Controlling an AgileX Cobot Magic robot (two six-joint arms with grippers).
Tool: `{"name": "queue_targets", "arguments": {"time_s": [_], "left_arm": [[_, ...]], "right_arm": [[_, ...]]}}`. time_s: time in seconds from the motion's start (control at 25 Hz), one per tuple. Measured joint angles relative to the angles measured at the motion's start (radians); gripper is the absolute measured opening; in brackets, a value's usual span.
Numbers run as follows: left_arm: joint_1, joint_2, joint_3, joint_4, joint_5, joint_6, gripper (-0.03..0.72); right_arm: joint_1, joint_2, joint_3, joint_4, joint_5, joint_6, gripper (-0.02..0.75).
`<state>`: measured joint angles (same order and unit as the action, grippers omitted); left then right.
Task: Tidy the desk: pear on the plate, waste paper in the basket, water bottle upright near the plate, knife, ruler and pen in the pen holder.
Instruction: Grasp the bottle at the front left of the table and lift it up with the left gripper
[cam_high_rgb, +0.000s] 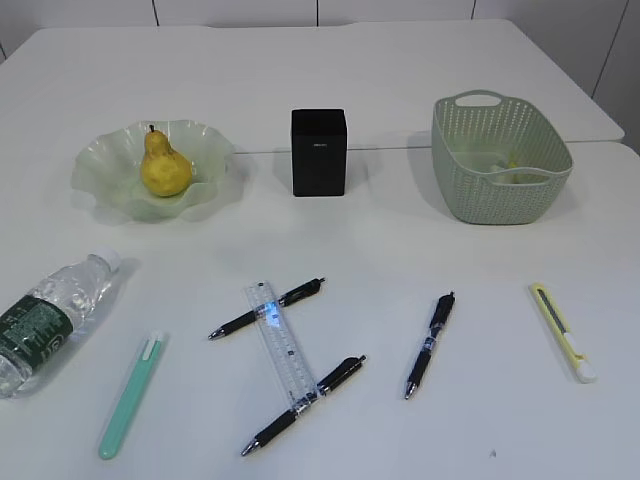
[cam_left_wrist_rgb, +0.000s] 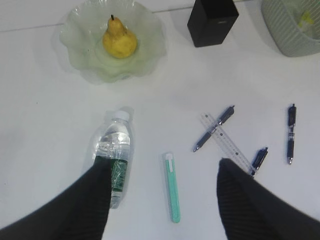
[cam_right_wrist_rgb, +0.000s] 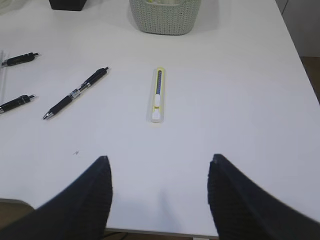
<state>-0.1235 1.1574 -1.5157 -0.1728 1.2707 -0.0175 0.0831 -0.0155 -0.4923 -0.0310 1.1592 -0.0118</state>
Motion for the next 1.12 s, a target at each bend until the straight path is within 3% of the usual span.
{"name": "queue_targets", "arguments": {"time_s": [0.4, 0.68, 1.12], "left_arm": [[0.000, 0.224, 0.006, 0.028, -0.008, 0.005, 0.496], [0.000, 0.362, 0.057, 0.034, -0.021, 0.017, 0.496], [-0.044, 0.578, 0.114, 0.173, -0.040, 0.026, 0.520]], "right_arm": [[0.000, 0.003, -0.022, 0.000, -0.038, -0.045, 0.478], [0.000, 0.154, -0.027, 0.031, -0.099, -0.053, 0.478], [0.000, 0.312, -0.027, 0.073, -0.135, -0.053, 0.478]]}}
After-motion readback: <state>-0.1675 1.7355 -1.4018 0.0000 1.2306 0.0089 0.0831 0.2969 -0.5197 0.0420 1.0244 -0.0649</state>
